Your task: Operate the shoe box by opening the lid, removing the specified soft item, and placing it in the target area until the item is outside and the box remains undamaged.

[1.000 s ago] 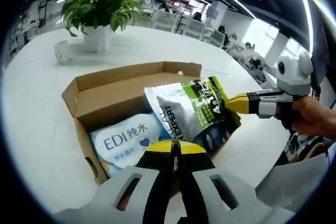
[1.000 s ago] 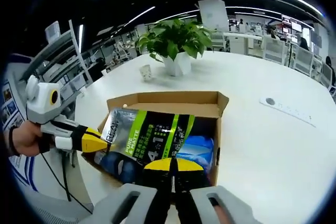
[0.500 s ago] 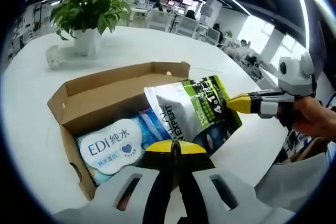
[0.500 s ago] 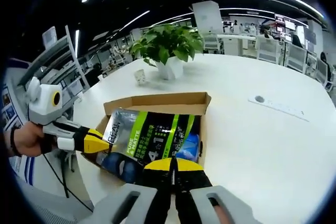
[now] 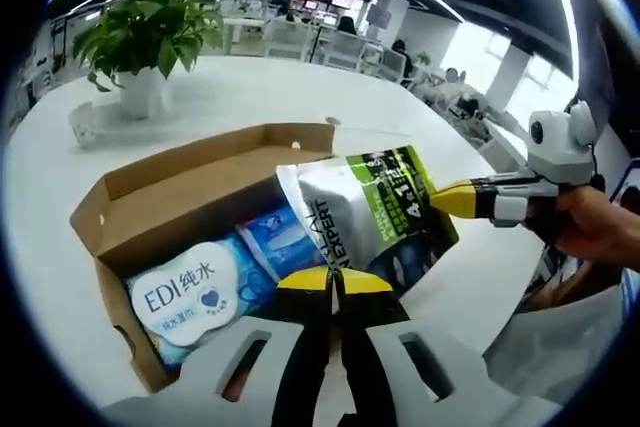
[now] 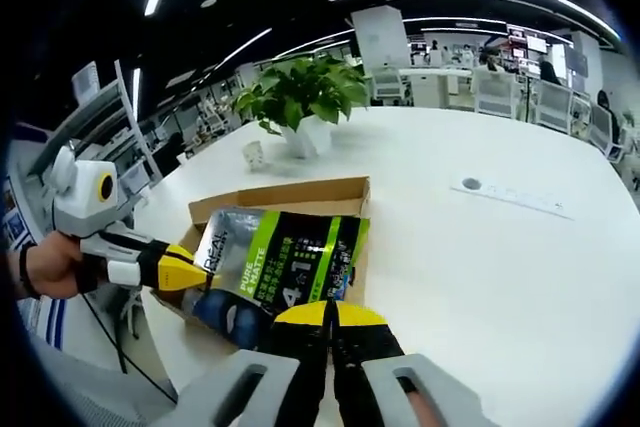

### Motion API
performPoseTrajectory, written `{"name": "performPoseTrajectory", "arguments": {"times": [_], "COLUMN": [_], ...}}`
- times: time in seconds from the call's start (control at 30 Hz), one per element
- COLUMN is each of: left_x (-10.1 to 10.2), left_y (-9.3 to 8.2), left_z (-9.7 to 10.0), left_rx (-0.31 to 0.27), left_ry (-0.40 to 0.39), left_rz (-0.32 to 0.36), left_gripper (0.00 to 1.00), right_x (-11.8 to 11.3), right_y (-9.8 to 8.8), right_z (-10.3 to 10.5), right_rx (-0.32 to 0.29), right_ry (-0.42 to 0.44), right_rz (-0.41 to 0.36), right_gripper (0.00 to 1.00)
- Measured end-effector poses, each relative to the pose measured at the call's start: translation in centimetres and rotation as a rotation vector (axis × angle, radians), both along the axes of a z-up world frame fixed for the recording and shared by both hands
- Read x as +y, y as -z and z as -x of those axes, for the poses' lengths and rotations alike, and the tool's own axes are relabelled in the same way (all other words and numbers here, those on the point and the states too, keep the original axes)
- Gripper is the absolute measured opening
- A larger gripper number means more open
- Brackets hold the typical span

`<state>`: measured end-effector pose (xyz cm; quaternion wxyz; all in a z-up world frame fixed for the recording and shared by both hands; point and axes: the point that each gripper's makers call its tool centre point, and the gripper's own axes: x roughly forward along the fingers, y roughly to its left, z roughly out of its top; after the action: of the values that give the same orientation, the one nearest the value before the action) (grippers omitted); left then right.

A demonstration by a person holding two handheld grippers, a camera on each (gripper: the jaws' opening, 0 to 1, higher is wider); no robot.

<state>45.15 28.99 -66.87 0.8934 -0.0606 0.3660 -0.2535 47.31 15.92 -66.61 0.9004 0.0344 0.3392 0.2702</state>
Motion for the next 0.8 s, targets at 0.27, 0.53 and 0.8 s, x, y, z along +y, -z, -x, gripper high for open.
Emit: {"name": "performPoseTrajectory", "arguments": {"times": [0.27, 0.53, 0.8], "left_x": [-2.1, -4.9, -8.0], "left_y": [-0.4, -0.5, -0.6], "left_z": [-0.1, -0.4, -0.6], "left_rx": [-0.009, -0.012, -0.016], "left_ry": [0.033, 0.083, 0.129], "left_rz": [0.004, 0.000, -0.001], "left_gripper": [0.00, 0.00, 0.00], "right_x": [-2.4, -4.9, -8.1], "right_y": [-0.1, 0.2, 0.5], "right_z": [0.6, 1.3, 2.0], "right_rx": [-0.001, 0.004, 0.014], "right_ry": [0.036, 0.078, 0.122], "right_rz": [0.001, -0.001, -0.002], "right_gripper": [0.00, 0.00, 0.00]}}
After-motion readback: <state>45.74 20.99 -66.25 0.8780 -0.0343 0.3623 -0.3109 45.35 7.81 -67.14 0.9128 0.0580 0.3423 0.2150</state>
